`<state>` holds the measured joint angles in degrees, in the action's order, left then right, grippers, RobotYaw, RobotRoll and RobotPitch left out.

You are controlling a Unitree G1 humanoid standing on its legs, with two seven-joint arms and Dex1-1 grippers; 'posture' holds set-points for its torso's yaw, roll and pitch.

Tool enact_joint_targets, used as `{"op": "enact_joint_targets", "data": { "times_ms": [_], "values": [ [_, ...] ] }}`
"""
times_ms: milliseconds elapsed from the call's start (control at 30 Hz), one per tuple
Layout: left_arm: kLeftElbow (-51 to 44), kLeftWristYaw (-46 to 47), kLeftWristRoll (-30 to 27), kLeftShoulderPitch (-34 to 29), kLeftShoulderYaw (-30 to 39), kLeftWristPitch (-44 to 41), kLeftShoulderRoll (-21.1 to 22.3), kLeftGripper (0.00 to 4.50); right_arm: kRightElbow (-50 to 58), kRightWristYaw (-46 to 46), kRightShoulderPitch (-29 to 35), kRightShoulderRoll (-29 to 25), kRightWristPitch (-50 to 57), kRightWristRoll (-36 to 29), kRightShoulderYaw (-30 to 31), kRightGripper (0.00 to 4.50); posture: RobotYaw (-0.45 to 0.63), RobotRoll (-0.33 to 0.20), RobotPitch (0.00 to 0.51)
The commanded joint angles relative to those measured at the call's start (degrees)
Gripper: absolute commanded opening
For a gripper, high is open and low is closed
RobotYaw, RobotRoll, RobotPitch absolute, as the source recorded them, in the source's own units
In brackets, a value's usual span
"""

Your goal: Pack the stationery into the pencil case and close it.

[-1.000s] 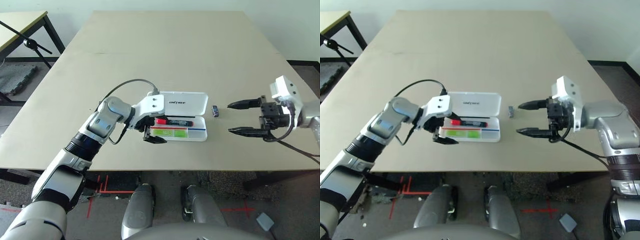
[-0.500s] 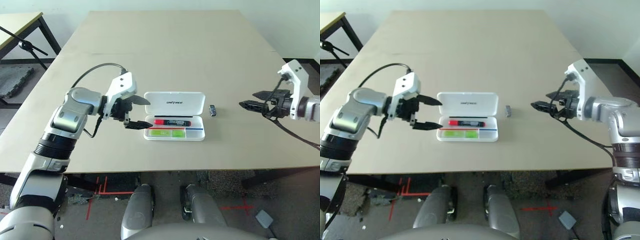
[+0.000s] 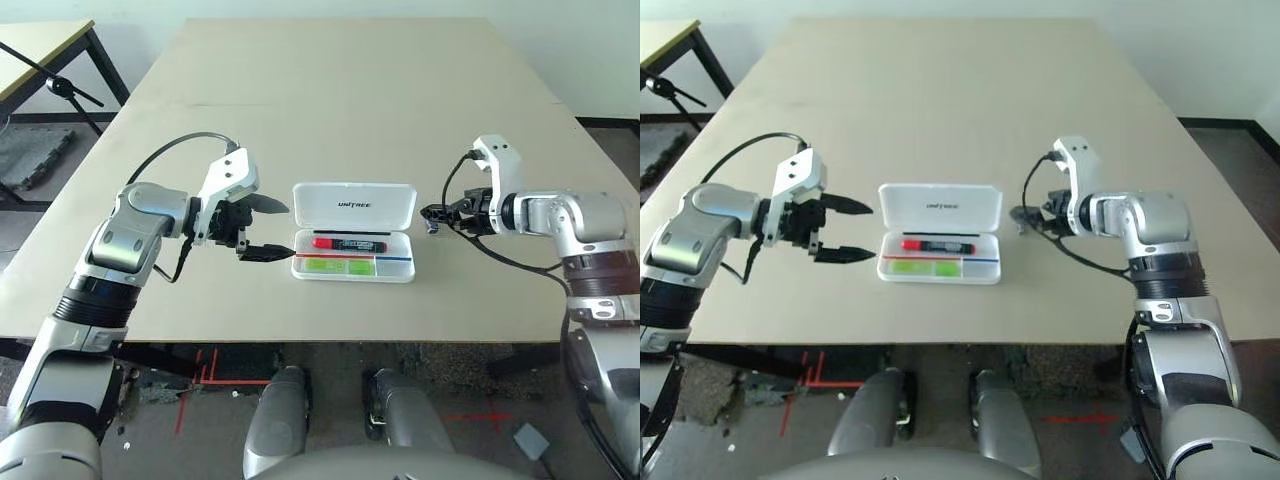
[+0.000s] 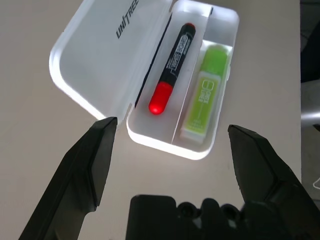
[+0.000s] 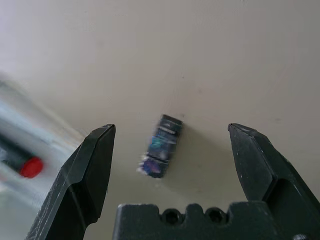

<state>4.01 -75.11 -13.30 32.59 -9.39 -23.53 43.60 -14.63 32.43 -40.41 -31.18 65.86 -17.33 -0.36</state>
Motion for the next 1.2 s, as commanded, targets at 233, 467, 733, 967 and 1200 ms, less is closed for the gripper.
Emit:
{"op": "enact_joint_targets", "data": {
  "times_ms": [233, 467, 733, 967, 1200],
  "values": [
    [-1.31, 0.94, -0.72, -0.50, 0.44, -0.88, 0.49, 4.48, -1.63, -2.27, -0.35, 2.27, 0.15, 1.91, 2.84, 4.50, 0.28, 0.000, 0.105],
    [-1.33, 1.42, -0.74, -0.26, 0.39, -0.93, 0.41, 4.50, -2.23, -3.75, 0.08, 3.82, 0.90, 2.88, 2.83, 3.91, 0.28, 0.000, 0.105],
    [-0.99, 1.60, -0.57, -0.05, 0.31, -0.92, 0.36, 4.50, -0.75, -3.79, 0.29, 3.61, 1.33, 2.84, 2.33, 0.78, 0.27, 0.000, 0.105],
    [-0.86, 1.59, -0.50, 0.08, 0.17, -0.87, 0.55, 4.50, 3.71, 0.80, 1.23, -2.94, 1.29, 2.53, 3.99, 0.28, 0.27, 0.000, 0.105],
    [0.25, 0.28, -1.40, -0.42, 1.09, -0.35, 1.33, 4.50, 14.73, 16.95, 8.94, -17.65, -5.39, -1.00, 6.89, 0.28, 0.24, 0.000, 0.107]
  ]
}}
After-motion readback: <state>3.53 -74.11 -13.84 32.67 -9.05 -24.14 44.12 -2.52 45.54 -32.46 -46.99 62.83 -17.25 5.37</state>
